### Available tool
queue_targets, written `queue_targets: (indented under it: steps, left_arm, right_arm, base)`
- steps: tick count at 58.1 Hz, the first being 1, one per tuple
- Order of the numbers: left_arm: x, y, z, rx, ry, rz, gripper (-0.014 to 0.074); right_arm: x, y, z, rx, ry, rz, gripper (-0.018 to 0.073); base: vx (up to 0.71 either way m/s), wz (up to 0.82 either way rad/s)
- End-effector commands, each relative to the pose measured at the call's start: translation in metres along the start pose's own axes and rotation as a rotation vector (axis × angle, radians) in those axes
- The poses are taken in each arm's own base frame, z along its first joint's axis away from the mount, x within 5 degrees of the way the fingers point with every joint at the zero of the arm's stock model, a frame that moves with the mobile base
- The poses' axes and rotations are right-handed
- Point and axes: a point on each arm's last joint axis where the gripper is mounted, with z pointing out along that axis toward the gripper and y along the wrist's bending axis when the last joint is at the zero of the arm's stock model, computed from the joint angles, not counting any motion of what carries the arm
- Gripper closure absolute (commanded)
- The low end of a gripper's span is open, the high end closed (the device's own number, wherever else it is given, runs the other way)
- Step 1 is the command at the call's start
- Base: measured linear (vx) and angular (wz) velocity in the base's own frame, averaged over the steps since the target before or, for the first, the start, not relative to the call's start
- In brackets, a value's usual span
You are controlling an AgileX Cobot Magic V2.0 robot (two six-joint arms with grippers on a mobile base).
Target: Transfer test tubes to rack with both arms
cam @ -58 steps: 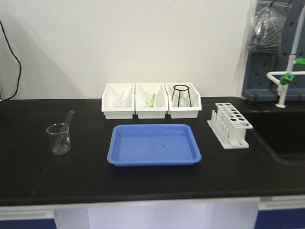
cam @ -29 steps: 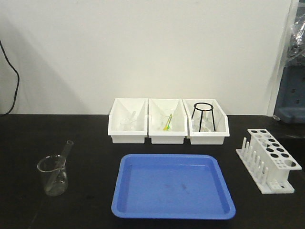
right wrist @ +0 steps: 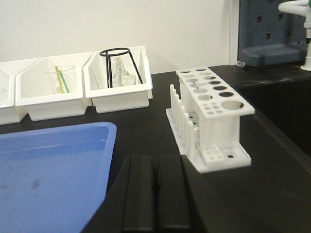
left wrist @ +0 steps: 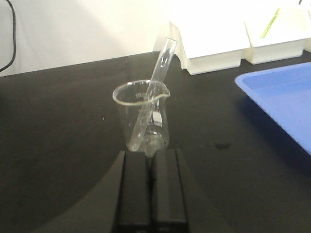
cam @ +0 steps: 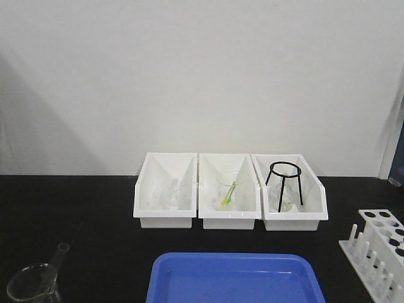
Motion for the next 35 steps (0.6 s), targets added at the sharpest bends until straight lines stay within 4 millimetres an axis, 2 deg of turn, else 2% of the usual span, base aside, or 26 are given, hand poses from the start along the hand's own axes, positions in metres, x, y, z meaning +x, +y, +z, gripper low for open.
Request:
queue_targets:
  steps: [1, 18, 35]
  left_arm:
    - [0.0009, 0.0003, 0.0008, -0.007, -0.071, -0.017, 0.0617]
    - [0.0009, 0.0003, 0.0008, -0.007, -0.071, -0.017, 0.0617]
    - [0.0009, 0.0003, 0.0008, -0.007, -0.071, -0.017, 0.0617]
  right_arm:
    - [-0.0031, 0.0009, 0.0013, -0.012, -0.058, -0.010, 0.0566]
    - [-0.0031, 0.0009, 0.0013, -0.012, -0.058, -0.010, 0.0566]
    - [-0.0031, 0.0009, 0.0013, -0.012, -0.058, -0.010, 0.0566]
  base:
    - [0.30, -0.02]
    - [0.21, 0.02]
    - [0.07, 0.00]
